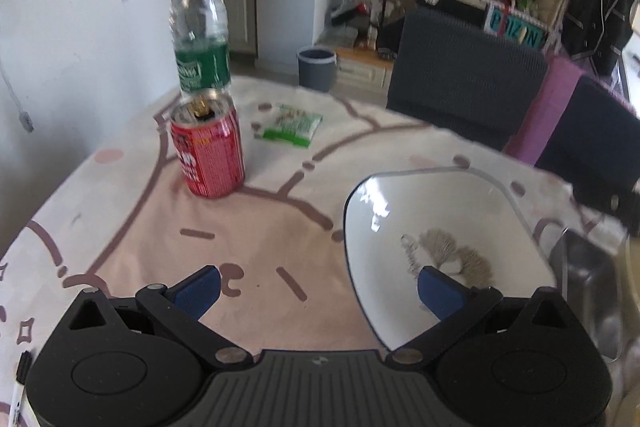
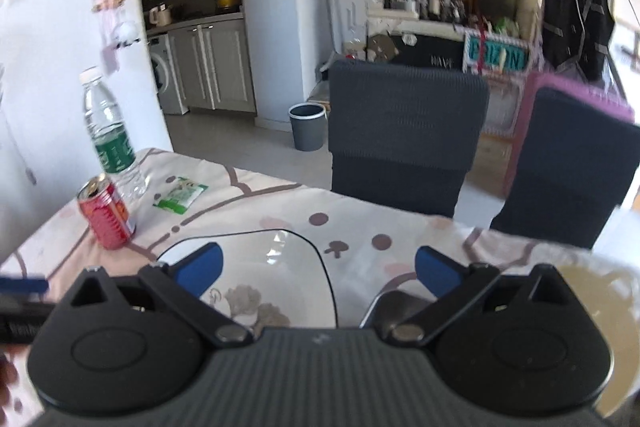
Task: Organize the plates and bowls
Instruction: 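Move both grippers to the white ginkgo plate and close the right gripper on its rim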
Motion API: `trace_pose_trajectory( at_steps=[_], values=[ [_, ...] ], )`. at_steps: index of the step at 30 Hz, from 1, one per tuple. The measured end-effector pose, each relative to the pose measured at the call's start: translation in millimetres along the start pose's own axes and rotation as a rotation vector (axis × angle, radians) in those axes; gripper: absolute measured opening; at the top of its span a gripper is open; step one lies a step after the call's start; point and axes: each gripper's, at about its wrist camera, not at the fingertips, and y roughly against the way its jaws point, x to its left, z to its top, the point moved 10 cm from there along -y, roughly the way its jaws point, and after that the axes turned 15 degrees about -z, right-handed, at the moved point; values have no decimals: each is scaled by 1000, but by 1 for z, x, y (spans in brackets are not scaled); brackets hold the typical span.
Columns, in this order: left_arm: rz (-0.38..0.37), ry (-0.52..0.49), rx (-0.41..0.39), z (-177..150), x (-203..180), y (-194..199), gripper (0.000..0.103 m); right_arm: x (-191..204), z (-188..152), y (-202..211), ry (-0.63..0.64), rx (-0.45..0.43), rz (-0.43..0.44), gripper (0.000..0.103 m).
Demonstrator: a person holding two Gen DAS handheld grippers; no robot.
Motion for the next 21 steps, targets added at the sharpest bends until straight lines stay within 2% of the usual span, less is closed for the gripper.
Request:
trace_pose_trajectory(
  at_steps=[5, 6, 7, 9, 11, 13, 17, 19, 21],
  values=[
    [-57, 39, 60, -7, 10, -16, 103, 5, -10, -31, -50, 127, 89, 103],
    [-73, 53, 62, -6, 10, -19, 103, 7, -12, -40, -62, 167, 107, 95],
    [-91, 64, 55, -5, 12, -20, 103, 10, -13, -47, -69, 194, 119, 80],
    [-108, 72, 51, -4, 14, -22, 103, 14, -16, -57, -83, 234, 105, 64],
    [-122, 83, 60, -4, 16, -25, 103, 15, -18, -68, -80, 261, 91, 57],
    [-161, 92, 71, -4, 15, -28, 103, 17, -20, -76, -58, 278, 74, 45],
    [-200, 102, 64, -1, 17, -31, 103, 21, -27, -91, -27, 306, 37, 40],
    [-227, 132, 42, 2, 20, -30, 103, 24, -34, -97, -21, 335, 38, 30],
    [-250, 168, 18, 4, 24, -28, 103, 22, -38, -102, -37, 335, 28, 31]
  ],
)
